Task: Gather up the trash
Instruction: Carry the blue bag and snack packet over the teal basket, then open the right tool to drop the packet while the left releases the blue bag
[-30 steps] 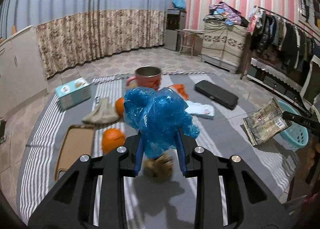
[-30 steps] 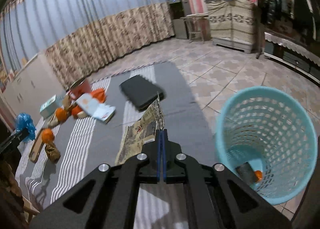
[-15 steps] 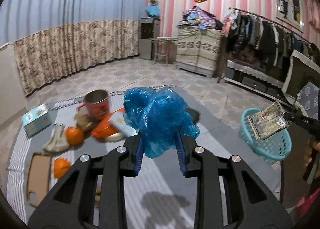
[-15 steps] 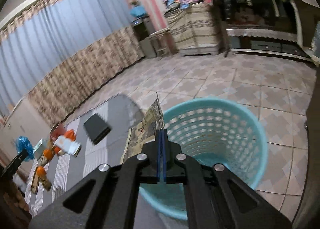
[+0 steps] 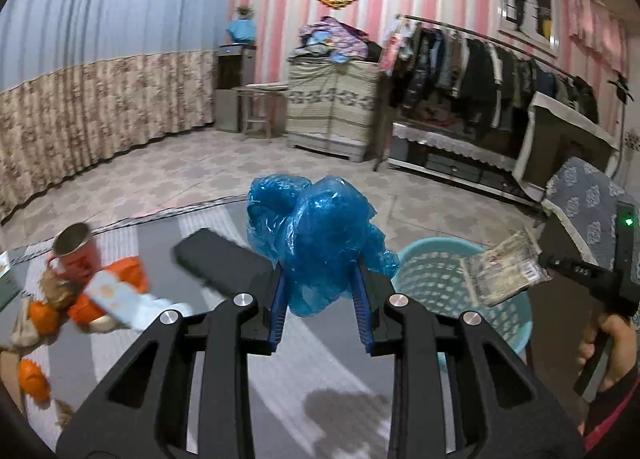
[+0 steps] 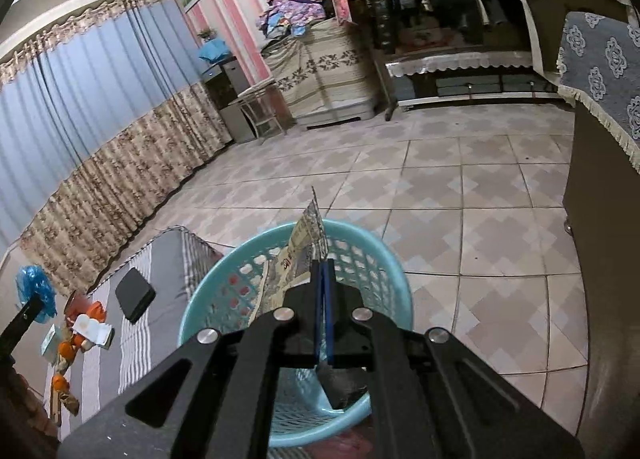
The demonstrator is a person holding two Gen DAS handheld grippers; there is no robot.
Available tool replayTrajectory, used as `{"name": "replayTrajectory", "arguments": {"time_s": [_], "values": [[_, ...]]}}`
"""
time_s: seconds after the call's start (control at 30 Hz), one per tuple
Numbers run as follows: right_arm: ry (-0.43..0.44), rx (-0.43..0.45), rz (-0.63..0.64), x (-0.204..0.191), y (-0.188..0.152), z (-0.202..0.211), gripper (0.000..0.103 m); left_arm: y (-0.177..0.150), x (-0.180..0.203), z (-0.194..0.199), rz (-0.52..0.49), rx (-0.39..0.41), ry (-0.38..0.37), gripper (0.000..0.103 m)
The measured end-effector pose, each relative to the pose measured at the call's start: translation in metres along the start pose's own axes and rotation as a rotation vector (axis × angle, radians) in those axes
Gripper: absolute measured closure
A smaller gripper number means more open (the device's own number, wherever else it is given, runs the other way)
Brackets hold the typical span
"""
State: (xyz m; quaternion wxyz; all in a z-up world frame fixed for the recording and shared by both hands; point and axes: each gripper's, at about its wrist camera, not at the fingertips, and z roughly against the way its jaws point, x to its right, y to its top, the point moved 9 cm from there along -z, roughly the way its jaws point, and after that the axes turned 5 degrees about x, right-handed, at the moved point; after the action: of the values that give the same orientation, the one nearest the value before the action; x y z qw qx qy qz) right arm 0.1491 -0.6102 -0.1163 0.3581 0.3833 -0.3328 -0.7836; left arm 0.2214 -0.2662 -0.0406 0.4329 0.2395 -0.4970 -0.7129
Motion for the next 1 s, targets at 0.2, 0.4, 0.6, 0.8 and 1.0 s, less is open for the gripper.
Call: {"name": "replayTrajectory", "arguments": {"time_s": [0.2,0.4,0.6,0.8,1.0], "values": [[-0.043,0.009,0.010,0.007,0.001,-0.001,0.101,-0.006,0.053,-0.035,-0.020,-0.026,-0.095,0.076],[-0.064,0.014,0.002,0.013,0.003,-0.003,0.101,-0.026,0.095,-0.075,-0.042,-0.088,-0.161,0.076],[-0.098,0.015,0.047,0.009,0.005,-0.004,0.101,-0.047,0.133,-0.110,-0.123,-0.138,-0.180,0.075],[-0.113,-0.001,0.062,0.004,0.004,-0.008,0.101,-0.053,0.144,-0.133,-0.132,-0.176,-0.183,0.061],[-0.115,-0.023,0.070,0.000,0.000,-0.011,0.101,-0.039,0.136,-0.135,-0.114,-0.155,-0.155,0.033]]}}
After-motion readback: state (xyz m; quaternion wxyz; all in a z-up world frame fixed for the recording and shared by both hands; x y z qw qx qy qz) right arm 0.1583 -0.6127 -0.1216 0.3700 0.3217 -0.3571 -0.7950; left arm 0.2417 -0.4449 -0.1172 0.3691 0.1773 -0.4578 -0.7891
